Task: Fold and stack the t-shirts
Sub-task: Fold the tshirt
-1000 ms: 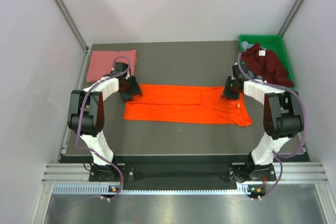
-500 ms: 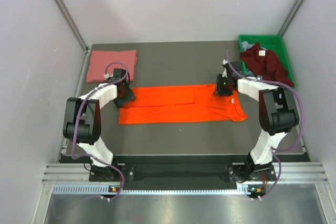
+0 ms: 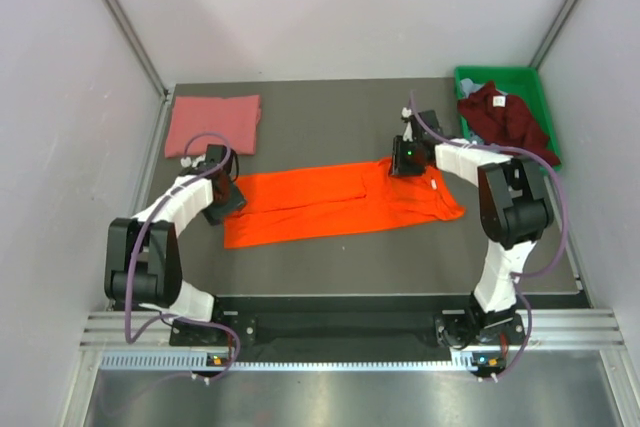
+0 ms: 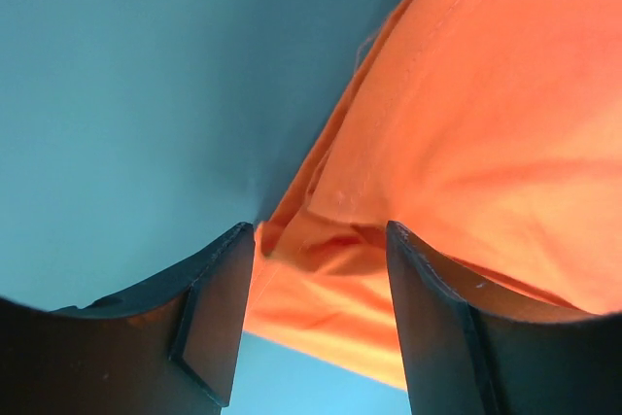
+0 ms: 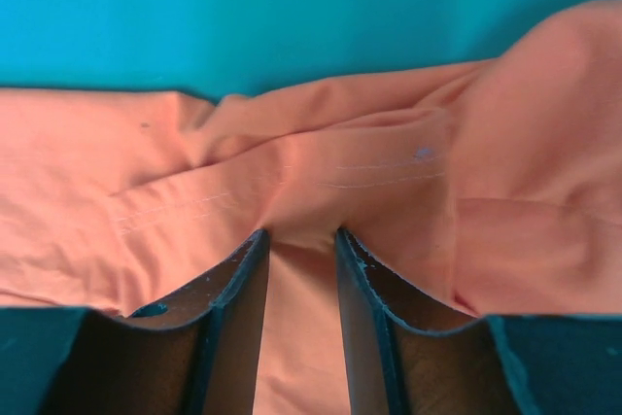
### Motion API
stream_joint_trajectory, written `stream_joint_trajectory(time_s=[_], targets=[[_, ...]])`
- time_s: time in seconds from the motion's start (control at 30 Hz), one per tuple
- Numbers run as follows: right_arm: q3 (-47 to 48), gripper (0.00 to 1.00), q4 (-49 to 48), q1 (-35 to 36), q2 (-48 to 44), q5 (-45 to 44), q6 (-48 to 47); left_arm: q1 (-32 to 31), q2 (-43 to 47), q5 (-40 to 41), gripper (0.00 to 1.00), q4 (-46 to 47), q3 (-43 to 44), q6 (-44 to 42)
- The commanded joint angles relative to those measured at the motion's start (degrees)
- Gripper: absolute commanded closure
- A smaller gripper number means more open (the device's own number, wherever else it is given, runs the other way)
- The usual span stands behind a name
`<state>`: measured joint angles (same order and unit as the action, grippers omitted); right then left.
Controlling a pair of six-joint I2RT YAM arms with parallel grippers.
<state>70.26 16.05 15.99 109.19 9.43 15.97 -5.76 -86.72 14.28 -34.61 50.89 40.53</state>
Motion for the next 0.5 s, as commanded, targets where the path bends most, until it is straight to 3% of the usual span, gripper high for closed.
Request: stream_joint_trajectory(time_s=[0.0, 0.17, 0.3, 0.47], targets=[[3.39, 0.66, 2.39, 2.29, -0.55, -0.72, 4.05, 0.22, 3.75, 3.9, 0.38, -3.87, 3.67, -0.36], [5.24, 0.66, 15.72, 2.03, -5.91, -16.44, 17.93, 0.13, 4.01, 4.28, 0.37, -4.6, 11.77, -7.28], [4.27, 0.63, 21.45, 1.94, -9.17, -19.27, 32.24, -1.0, 2.18, -11.52, 0.38, -0.2, 14.67, -14.51], [6.64, 0.6, 27.0, 1.94, -7.41, -23.05, 41.15, -3.38, -3.71, -17.87, 0.38, 1.55, 18.54, -18.03]])
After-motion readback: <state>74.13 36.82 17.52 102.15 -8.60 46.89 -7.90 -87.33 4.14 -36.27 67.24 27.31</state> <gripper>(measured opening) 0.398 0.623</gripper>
